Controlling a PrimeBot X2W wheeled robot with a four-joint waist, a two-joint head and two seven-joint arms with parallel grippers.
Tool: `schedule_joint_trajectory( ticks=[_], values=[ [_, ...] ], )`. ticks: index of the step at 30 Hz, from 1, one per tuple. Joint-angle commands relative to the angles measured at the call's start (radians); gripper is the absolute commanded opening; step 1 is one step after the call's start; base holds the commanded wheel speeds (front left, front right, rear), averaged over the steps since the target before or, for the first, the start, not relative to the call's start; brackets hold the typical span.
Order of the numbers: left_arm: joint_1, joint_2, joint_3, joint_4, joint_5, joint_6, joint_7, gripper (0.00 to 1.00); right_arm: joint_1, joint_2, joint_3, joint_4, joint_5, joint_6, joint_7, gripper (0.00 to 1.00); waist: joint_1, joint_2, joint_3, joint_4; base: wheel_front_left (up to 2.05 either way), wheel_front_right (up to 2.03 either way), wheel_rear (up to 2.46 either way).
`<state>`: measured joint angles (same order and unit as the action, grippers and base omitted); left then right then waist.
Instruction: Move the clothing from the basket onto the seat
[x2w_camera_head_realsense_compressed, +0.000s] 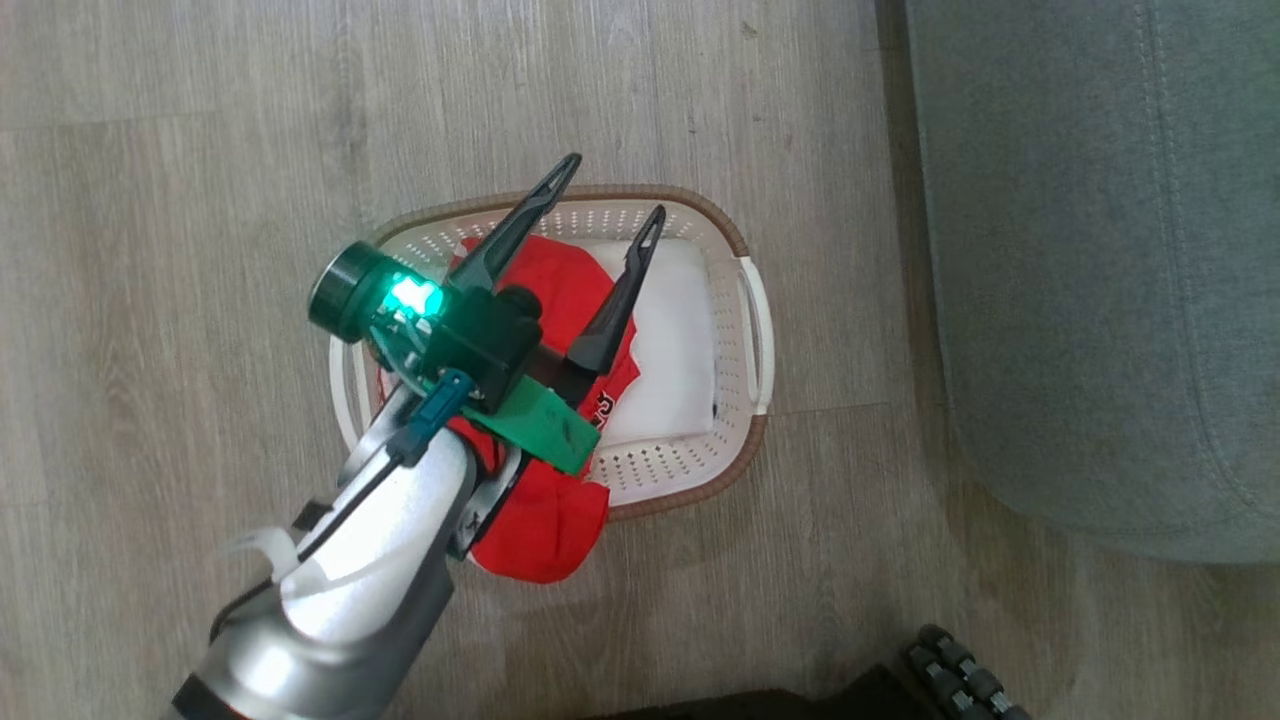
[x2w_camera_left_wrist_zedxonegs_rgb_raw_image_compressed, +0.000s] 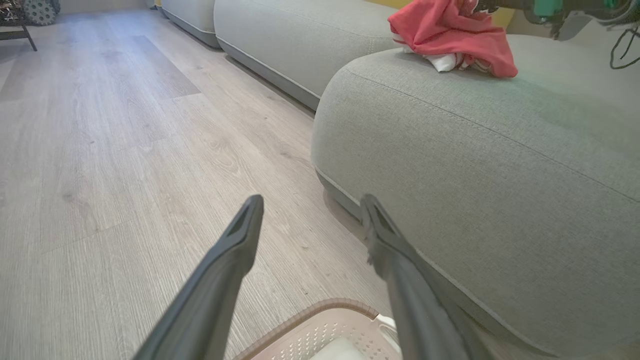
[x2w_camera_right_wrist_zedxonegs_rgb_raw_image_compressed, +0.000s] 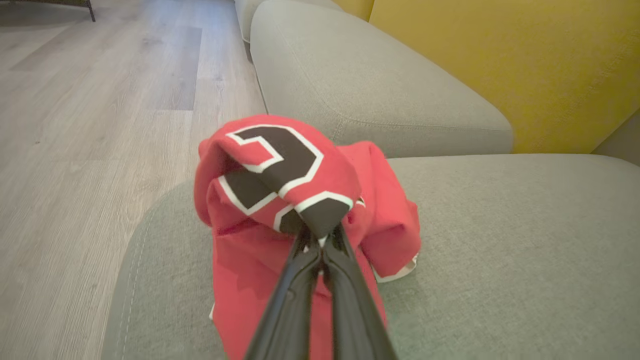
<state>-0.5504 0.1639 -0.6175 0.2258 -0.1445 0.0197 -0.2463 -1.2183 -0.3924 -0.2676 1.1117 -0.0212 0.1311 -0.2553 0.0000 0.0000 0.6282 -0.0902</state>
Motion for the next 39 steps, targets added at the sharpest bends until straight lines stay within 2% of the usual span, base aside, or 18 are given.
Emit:
schedule_joint_trajectory(
  ticks=[1, 10, 19, 26, 34, 39],
  values=[
    [-0.013, 0.018, 0.02, -0.038, 0.003, 0.01, 0.006, 1.0, 0.002, -0.006, -0.004, -0.027, -0.011, 0.0, -0.006, 1.0, 0.0, 0.0, -0.003, -0.003, 0.0, 0.0, 0.0],
    [0.007, 0.011, 0.021, -0.017, -0.024, 0.015, -0.002, 1.0, 0.089, 0.033, 0.033, -0.058, -0.001, 0.0, -0.006, 1.0, 0.0, 0.0, -0.075, -0.021, 0.0, 0.0, 0.0],
    [0.081, -0.004, 0.057, 0.019, -0.074, 0.032, -0.014, 1.0, 0.257, 0.042, 0.143, -0.18, 0.101, 0.0, -0.006, 1.0, 0.0, 0.0, -0.239, -0.018, 0.0, 0.0, 0.0],
    [0.186, -0.01, 0.136, -0.001, -0.107, 0.054, -0.015, 1.0, 0.393, 0.068, 0.252, -0.294, 0.194, 0.0, -0.006, 1.0, 0.0, 0.0, -0.391, 0.008, 0.0, 0.0, 0.0],
    [0.316, 0.0, 0.239, -0.012, -0.123, 0.077, -0.015, 1.0, 0.526, 0.101, 0.377, -0.412, 0.226, 0.0, -0.006, 1.0, 0.0, 0.0, -0.518, 0.04, 0.0, 0.0, 0.0],
    [0.405, 0.0, 0.316, -0.026, -0.13, 0.096, -0.015, 1.0, 0.621, 0.142, 0.406, -0.497, 0.243, 0.0, -0.006, 1.0, 0.0, 0.0, -0.583, 0.066, 0.0, 0.0, 0.0]
  ],
)
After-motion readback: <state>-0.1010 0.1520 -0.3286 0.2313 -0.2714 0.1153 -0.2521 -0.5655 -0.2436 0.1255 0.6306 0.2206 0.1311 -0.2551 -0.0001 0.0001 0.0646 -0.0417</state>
